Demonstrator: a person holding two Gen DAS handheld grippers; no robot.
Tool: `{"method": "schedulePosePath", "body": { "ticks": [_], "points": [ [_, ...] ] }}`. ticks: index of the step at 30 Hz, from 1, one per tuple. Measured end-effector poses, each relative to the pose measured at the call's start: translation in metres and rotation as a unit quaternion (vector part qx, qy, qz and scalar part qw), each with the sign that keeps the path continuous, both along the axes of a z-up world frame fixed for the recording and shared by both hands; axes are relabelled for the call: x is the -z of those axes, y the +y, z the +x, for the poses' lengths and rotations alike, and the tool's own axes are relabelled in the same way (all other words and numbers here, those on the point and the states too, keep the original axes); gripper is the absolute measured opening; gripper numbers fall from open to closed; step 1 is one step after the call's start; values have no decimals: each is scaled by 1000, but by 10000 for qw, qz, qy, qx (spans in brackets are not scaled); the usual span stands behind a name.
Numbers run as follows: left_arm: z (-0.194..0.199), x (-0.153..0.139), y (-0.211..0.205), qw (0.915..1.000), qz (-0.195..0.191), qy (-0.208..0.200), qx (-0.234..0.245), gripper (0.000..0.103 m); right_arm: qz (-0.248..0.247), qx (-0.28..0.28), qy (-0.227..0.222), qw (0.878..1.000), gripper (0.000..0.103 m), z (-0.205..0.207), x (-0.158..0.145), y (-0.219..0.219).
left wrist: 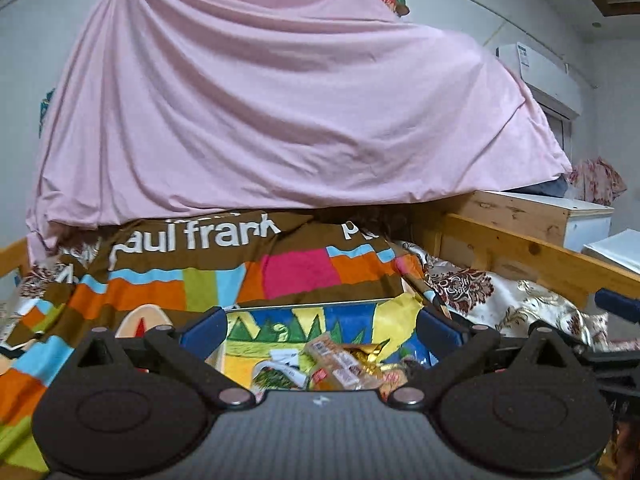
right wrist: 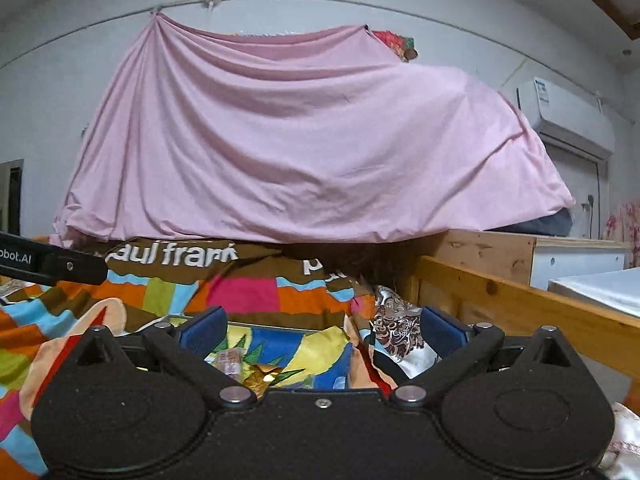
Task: Organize snacks
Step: 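Open both tools and lift them up away from the tray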
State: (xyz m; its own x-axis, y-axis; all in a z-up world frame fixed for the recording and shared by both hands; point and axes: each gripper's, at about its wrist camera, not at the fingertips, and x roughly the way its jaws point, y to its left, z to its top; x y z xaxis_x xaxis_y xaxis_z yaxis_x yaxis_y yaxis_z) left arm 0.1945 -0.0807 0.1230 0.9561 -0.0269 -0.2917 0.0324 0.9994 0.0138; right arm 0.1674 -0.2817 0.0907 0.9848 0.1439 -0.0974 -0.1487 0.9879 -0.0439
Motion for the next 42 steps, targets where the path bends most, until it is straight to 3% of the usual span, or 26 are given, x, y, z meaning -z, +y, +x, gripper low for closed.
{"method": "schedulePosePath", "body": {
  "ticks": [10,18,32,39,42],
  "points": [
    [-80,10,30,9996,-188,-54,-217,103,-498,-230,-353,9979,102,-86,4,17],
    [-135,20,43,9996,-107,-75,-259,103,-561,-604,-212,9964,102,-125,11,22],
    [-178,64,66,9966,-522,280,-569,103,-764,-1070,188,9911,102,-128,20,38],
    [-175,80,81,9879,-1045,768,-850,103,-727,-1342,496,9870,102,-122,25,41],
    [-173,81,80,9852,-876,906,-1158,103,-709,-1402,563,9860,103,-120,26,42]
  ]
}}
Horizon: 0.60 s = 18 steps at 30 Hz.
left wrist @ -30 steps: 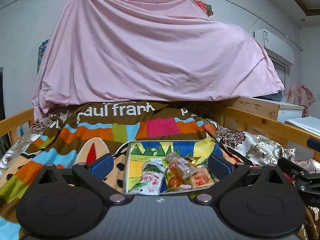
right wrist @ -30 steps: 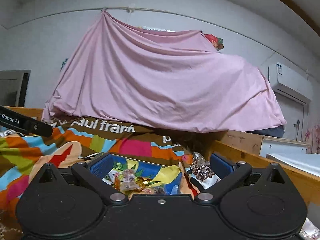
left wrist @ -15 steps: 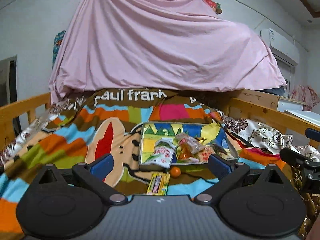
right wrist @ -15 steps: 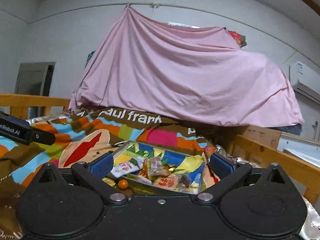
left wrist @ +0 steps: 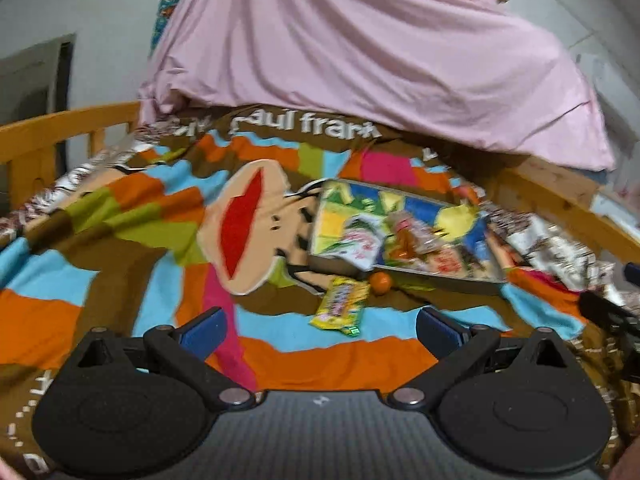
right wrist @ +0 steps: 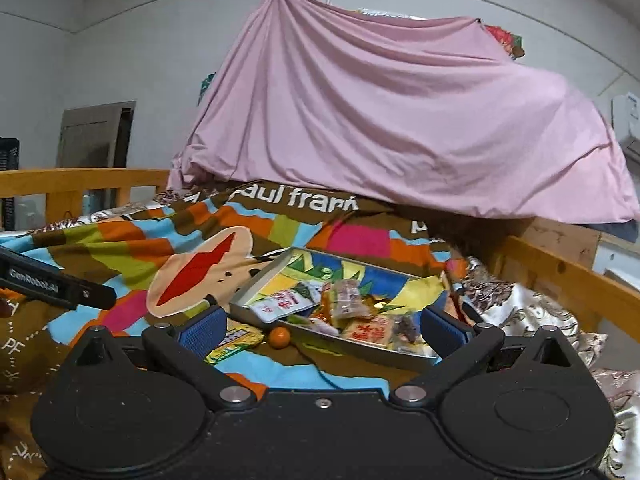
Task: Organize snacks
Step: 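Open both tools and lift them up away from the tray, then grasp the yellow cracker pack with the left tool while the right tool grasps the orange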
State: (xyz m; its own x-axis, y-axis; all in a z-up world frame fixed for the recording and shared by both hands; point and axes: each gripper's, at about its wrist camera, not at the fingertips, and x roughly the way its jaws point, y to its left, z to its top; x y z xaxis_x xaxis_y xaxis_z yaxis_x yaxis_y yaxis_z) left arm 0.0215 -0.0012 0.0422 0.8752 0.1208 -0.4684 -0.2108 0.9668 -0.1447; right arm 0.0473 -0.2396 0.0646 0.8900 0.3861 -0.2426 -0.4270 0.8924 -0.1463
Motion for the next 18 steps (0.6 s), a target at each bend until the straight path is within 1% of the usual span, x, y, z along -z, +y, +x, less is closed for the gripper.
{"method": "schedulePosePath", "body": {
  "ticks": [2,5,9,14,16,18],
  "points": [
    [1,0,-4,9998,182,70,-43,103,-24,-2,79,10000,102,2,1,1],
    [0,-2,-12,9990,443,-6,64,103,-41,-81,279,9996,102,8,4,4],
    [-1,-3,-25,9958,858,-126,305,103,-147,-101,503,9986,102,15,8,9],
    [8,-4,-27,9954,742,-49,599,103,-163,-150,865,9960,102,25,15,11],
    [18,-3,-25,9939,776,51,780,103,-77,-193,1082,9939,102,33,18,10],
    [27,-2,-25,9920,906,142,867,103,3,-198,1332,9909,102,41,23,10]
  ]
}}
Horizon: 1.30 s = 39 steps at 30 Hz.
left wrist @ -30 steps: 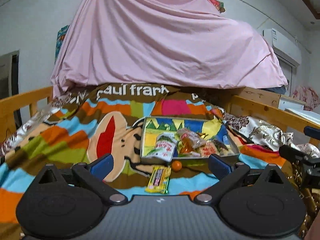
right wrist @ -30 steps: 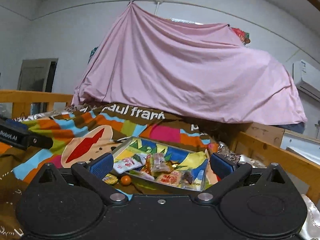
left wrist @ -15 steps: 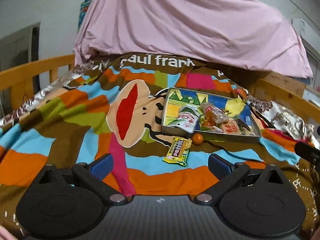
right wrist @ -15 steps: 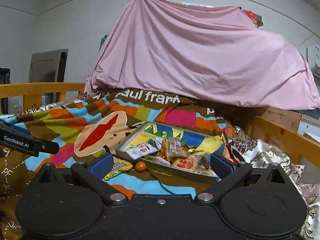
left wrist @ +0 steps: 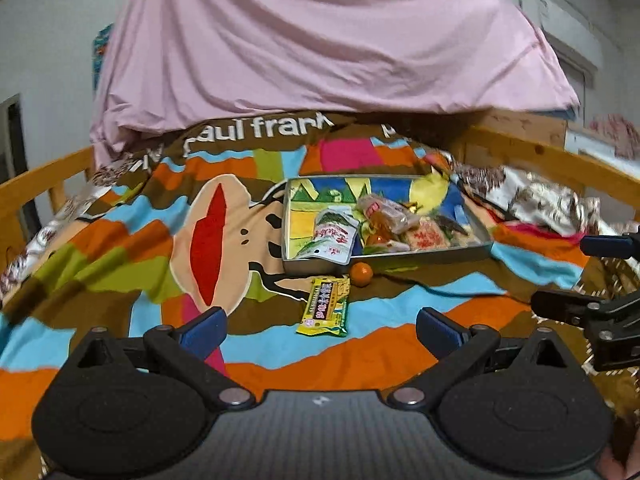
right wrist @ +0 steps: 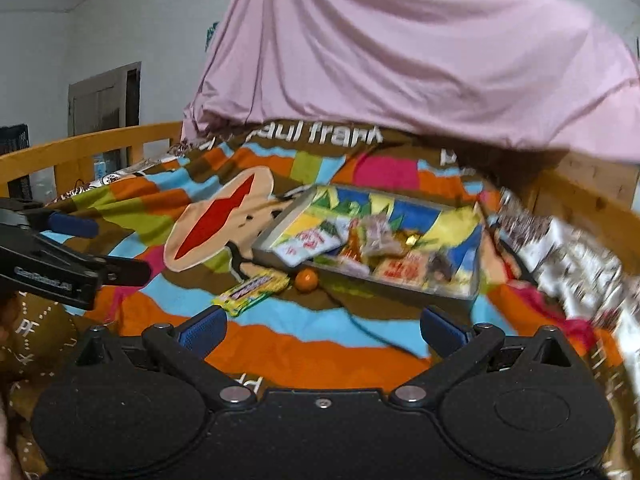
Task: Organize snacks
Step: 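Grasp the yellow cracker pack with the left tool while the right tool grasps the orange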
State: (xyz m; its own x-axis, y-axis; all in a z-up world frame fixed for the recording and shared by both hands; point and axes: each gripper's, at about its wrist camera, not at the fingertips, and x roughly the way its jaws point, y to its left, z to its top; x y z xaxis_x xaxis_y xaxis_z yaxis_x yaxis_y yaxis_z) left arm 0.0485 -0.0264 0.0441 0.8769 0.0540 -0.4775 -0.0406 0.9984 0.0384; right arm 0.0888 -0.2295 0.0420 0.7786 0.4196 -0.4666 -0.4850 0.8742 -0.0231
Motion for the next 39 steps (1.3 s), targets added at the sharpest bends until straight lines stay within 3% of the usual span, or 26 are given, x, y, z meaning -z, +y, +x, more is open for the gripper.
{"method": "schedulePosePath", "body": {
  "ticks": [6,14,18,22,31,34,39],
  "points": [
    [37,12,1,9978,442,314,394,103,325,216,478,9981,103,21,10,-6],
    [74,32,11,9940,345,693,768,103,567,21,942,9939,102,66,30,1],
    [91,48,8,9875,715,895,1082,103,821,-60,1232,9890,102,102,42,14],
    [111,66,5,9829,985,1034,1159,103,801,-311,1220,9888,103,127,49,31],
    [146,84,28,9884,265,1172,926,103,344,-401,1167,9918,102,172,72,65],
    [157,90,36,9846,-160,1319,1140,103,458,-459,1318,9892,102,186,79,68],
    [168,99,45,9796,-500,1498,1242,102,711,-555,1446,9854,99,202,86,72]
  ]
}}
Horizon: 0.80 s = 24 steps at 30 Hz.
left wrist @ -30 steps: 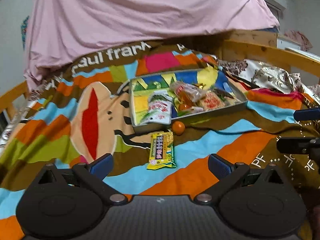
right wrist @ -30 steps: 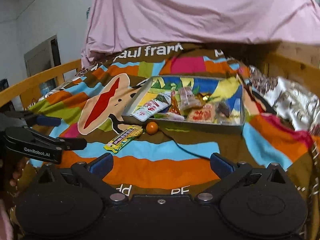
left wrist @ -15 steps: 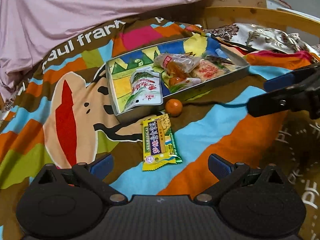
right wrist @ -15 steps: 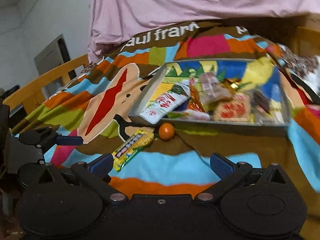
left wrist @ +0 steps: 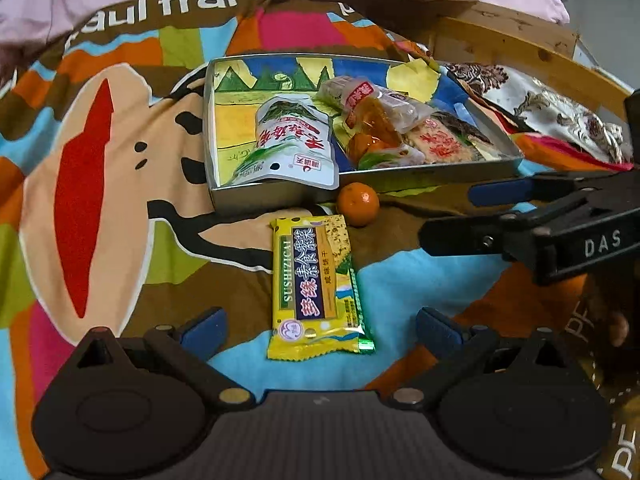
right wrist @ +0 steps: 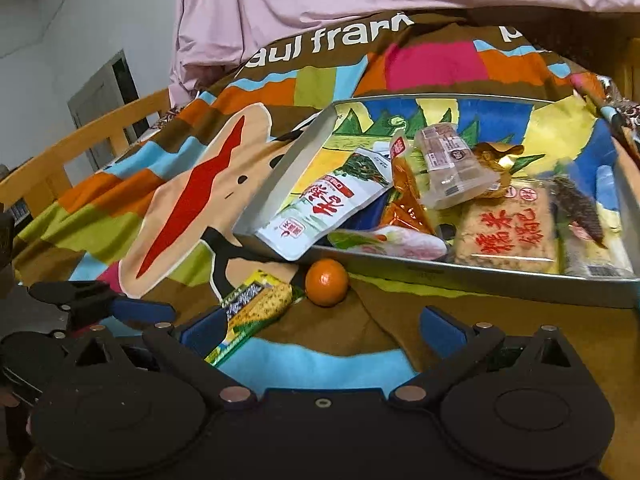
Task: Organize snacks
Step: 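Grasp the yellow cracker pack with the left tool while the right tool grasps the orange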
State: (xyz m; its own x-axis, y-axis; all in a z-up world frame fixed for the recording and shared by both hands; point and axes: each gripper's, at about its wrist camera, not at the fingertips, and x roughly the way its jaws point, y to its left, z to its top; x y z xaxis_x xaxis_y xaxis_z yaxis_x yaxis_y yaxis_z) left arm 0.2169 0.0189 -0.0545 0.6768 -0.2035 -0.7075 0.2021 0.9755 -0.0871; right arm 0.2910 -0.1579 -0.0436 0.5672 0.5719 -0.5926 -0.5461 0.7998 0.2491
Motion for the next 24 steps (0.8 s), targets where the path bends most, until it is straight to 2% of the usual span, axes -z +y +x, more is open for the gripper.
{"method": "schedulePosePath", "body": {
  "ticks": [3,6,9,11,12,15,21,24],
  "points": [
    [3,-5,4,9997,-232,-62,16,95,36,-84,57,9999,92,7,4,8],
    [4,-7,4,9996,-203,-174,53,89,33,-161,37,9999,85,11,7,14],
    [7,-4,3,9997,-168,-133,114,78,-33,-192,1,9998,73,15,8,20],
    [9,-1,3,9997,-185,-105,113,75,-82,-165,-6,9998,59,18,9,22],
    [10,1,3,9997,-196,-89,112,71,-104,-153,2,9998,56,21,10,24],
    [13,3,4,9996,-273,-42,54,60,-157,-91,-5,9998,54,28,13,27],
    [20,7,8,9988,-403,151,-243,55,-251,7,21,9997,52,39,25,36],
    [21,7,6,9985,-387,166,-338,52,-235,-34,1,9997,45,38,25,36]
  ]
}}
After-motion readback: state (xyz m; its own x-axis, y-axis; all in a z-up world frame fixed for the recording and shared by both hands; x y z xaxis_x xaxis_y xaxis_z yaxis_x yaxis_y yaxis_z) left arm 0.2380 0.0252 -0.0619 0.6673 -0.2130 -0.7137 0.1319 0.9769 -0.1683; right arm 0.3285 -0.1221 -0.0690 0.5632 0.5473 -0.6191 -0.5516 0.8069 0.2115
